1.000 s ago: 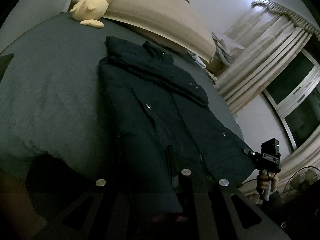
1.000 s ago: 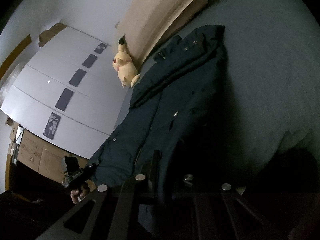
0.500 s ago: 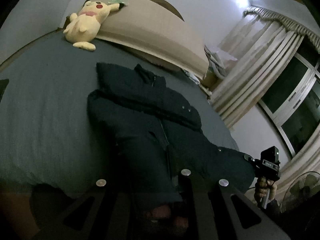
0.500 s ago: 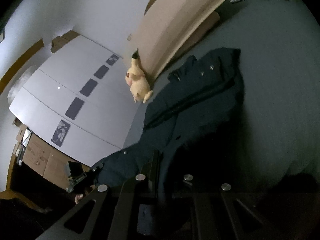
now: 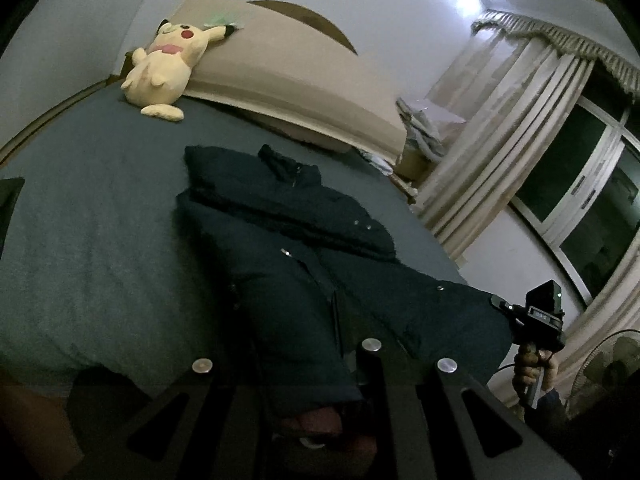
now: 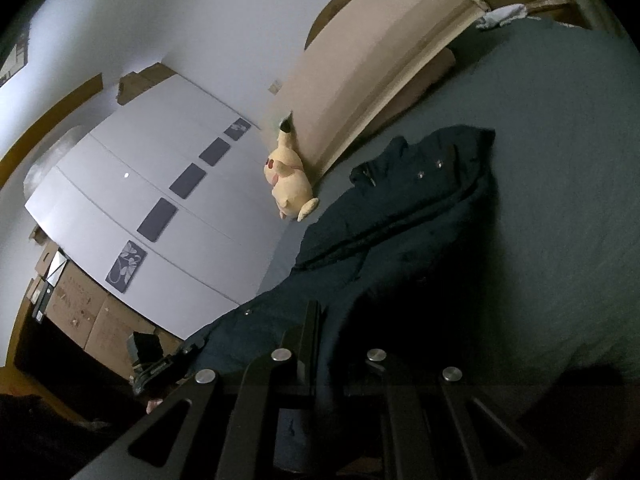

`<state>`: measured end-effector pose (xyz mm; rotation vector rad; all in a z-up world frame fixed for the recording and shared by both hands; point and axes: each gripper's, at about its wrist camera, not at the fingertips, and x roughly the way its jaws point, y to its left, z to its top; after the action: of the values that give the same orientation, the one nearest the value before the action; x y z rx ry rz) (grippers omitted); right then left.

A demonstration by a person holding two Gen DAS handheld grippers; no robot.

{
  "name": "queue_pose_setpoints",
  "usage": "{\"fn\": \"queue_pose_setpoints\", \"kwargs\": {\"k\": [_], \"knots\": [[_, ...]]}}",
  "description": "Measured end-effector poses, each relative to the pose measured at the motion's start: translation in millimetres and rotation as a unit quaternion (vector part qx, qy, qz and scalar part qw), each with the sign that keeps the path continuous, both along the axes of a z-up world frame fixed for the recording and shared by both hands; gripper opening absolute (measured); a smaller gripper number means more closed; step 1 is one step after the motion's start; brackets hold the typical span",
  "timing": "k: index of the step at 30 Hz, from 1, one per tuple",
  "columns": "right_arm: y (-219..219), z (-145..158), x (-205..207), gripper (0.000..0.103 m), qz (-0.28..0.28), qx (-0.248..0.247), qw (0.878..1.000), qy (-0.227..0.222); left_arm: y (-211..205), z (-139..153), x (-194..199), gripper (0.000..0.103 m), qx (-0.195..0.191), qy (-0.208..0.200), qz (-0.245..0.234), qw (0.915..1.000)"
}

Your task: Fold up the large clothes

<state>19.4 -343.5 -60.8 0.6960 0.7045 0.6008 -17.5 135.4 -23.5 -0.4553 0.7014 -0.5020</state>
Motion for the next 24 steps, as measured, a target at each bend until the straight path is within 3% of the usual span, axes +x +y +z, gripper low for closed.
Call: {"fn": "queue_pose_setpoints", "kwargs": {"k": [7,11,18,24], "knots": [[-9.9,21.6,-20.3,0.008,-0.005,0.012,1.0,-0.023,9.0,18.0,-14.1,0.007,-0.013,-0.022,0.0,0.9997],[-13.7,19.7,-12.9,0.008,-0.012,0.016,1.0,-0.022,12.0,14.6,2.6,0.007,-0.018,-0.014,0.016,0.9996],[-16.3,4.8,21.5,0.008,-0.033,0.029,0.999,-0.004,-2.4,12.2,45.6,0.007,0.02,0.013,0.066,0.9975],[-15.4,5.4,32.0,0.008,-0.052,0.021,0.998,-0.009,-5.1,10.7,57.4,0.007,0.037,0.026,0.095,0.9944]]}}
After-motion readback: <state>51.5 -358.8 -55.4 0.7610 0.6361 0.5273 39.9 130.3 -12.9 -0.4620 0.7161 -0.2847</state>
